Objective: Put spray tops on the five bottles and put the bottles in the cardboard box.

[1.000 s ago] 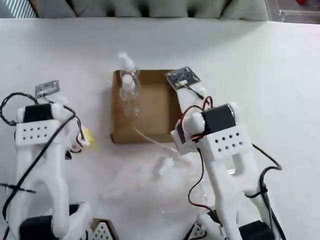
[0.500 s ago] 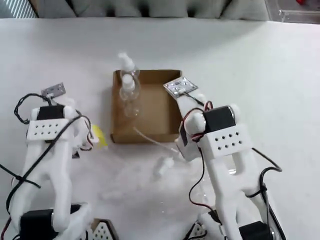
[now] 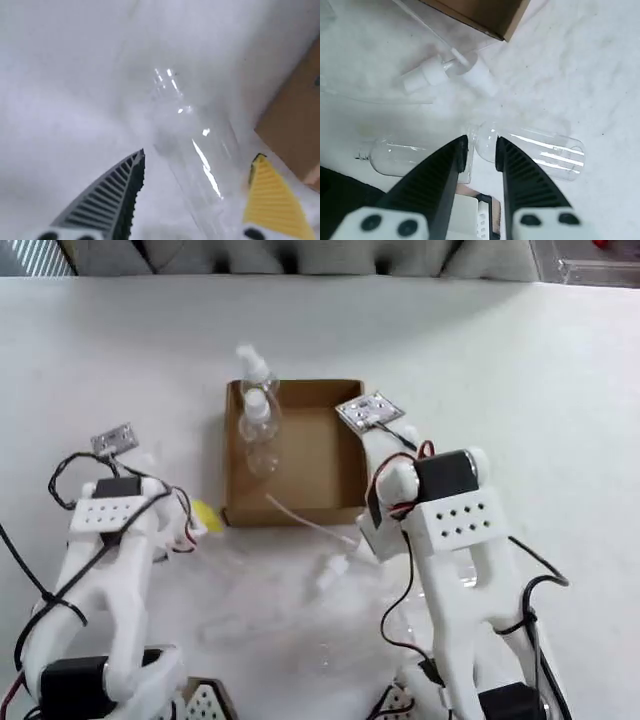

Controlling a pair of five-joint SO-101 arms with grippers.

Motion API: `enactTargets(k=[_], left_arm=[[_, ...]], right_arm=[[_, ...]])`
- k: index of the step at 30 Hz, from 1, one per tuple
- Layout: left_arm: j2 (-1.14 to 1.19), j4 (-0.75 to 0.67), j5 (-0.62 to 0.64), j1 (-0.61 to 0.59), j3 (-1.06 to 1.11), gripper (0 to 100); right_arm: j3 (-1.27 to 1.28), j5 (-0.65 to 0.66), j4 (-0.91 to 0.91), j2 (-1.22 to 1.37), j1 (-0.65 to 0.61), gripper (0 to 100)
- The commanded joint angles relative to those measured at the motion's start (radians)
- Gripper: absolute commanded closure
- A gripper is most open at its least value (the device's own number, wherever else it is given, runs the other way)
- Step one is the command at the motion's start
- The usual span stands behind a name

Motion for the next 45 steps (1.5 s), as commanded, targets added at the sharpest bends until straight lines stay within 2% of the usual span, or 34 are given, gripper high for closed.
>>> enactTargets(k=[1,3,9,15,17,22,24,27,34,39,45], left_arm=[[-0.001,-0.107,0.040,0.007,0.032,69],[-0.001,-0.120,0.055,0.007,0.041,73],[-0.001,-0.147,0.054,0.007,0.044,98],[-0.002,-0.147,0.049,0.001,0.037,95],[-0.002,-0.146,-0.003,-0.019,0.020,95],[-0.002,-0.124,-0.227,-0.122,-0.044,95],[-0.002,-0.114,-0.279,-0.134,-0.057,95],[-0.002,-0.110,-0.282,-0.134,-0.057,95],[-0.008,-0.118,-0.285,-0.134,-0.064,94],[-0.002,-0.167,-0.290,-0.139,-0.040,94],[-0.002,-0.229,-0.290,-0.140,-0.005,95]], right_arm=[[-0.005,0.012,0.015,-0.028,0.012,93.2],[0.000,0.012,0.015,-0.028,0.012,93.2],[0.077,0.012,0.013,-0.035,0.015,92.9],[0.094,0.020,0.013,-0.039,0.128,92.9],[0.098,0.107,0.015,-0.039,0.170,92.9],[0.129,0.457,-0.004,-0.039,0.234,92.8],[0.170,0.520,-0.054,-0.039,0.237,92.7],[0.232,0.566,-0.131,-0.041,0.232,92.7],[0.374,0.554,-0.283,-0.041,0.162,91.4],[0.413,0.347,-0.351,-0.041,0.108,79.9],[0.482,0.302,-0.479,-0.041,0.002,84.5]])
